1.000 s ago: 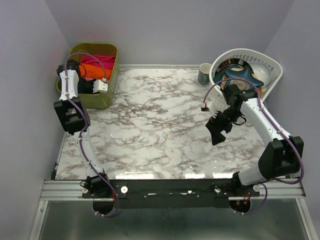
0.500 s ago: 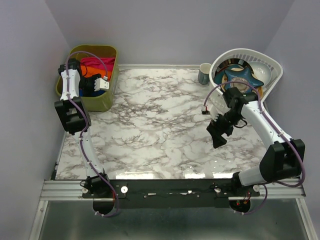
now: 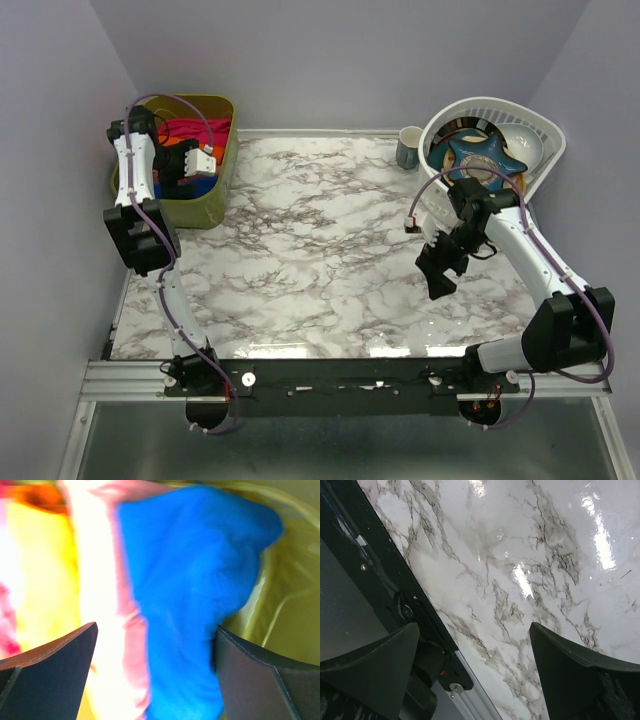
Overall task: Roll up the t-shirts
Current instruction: Place the T-shirt in the bin, then reset both arms
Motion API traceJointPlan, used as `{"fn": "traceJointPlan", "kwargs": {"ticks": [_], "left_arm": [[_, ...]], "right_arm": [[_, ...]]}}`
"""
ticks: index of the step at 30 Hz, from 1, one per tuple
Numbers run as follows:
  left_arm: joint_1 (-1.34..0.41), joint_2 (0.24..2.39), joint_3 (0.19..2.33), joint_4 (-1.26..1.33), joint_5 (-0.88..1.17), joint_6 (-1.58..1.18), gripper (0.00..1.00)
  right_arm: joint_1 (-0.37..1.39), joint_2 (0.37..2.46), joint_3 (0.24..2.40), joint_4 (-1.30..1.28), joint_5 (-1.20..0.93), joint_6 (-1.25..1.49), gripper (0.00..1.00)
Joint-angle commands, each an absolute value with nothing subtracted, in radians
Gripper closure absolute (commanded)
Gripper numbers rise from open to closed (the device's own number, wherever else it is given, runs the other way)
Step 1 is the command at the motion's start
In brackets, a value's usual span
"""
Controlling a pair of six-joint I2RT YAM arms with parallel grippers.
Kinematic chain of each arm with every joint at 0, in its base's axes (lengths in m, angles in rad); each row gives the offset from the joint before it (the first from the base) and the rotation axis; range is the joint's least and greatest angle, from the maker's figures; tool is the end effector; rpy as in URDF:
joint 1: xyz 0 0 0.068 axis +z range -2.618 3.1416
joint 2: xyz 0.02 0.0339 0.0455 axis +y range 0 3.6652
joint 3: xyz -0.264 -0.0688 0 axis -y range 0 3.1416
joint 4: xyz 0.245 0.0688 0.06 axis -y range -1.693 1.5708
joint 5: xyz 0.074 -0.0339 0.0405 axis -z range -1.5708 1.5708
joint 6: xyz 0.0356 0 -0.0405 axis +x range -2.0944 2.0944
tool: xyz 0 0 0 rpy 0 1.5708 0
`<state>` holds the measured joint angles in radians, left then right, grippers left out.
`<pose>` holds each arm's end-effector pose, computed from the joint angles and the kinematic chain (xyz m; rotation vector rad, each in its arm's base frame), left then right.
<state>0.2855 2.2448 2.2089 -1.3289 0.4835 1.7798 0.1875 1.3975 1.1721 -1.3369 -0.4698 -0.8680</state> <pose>0.4397 0.1118 0.2677 1.8307 1.8781 -0.0986 0.2206 0.0583 0.2715 -1.4661 2.5093 0.6515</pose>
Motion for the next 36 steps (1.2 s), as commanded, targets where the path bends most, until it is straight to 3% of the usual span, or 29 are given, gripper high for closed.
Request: {"fn": "traceJointPlan", "kwargs": {"ticks": [1, 7, 13, 19, 26, 30, 32, 36], "left_arm": [[0.279, 2.108, 2.264, -1.508, 0.506, 1.789, 0.01], [0.272, 1.964, 2.070, -1.511, 0.359, 1.870, 0.01], [0.272, 1.927, 2.163, -1.481, 0.432, 1.708, 0.01], [0.230, 1.691, 2.065, -1.105, 0.567, 1.182, 0.01], [-0.036, 1.225, 1.439, -0.611, 0.417, 0.717, 0.01], [-0.104, 1.016, 1.206, -0.338, 0.416, 0.386, 0.01], [-0.106, 0.989, 1.143, -0.299, 0.396, 0.191, 0.01], [-0.106, 1.012, 1.138, -0.380, 0.419, 0.065, 0.01]], "right_arm": [[0.175, 1.391, 1.219, -1.416, -0.489, -0.913, 0.00], [0.173, 1.402, 1.215, -1.457, -0.540, -0.968, 0.00], [0.172, 1.359, 1.274, -1.439, -0.583, -0.931, 0.00], [0.172, 1.244, 1.313, -1.214, -0.568, -0.685, 0.00], [0.173, 1.126, 1.390, -0.973, -0.438, -0.398, 0.00], [0.173, 1.057, 1.359, -0.792, -0.345, -0.262, 0.00], [0.175, 1.051, 1.364, -0.779, -0.289, -0.207, 0.00], [0.173, 1.016, 1.338, -0.766, -0.242, -0.163, 0.00]]}}
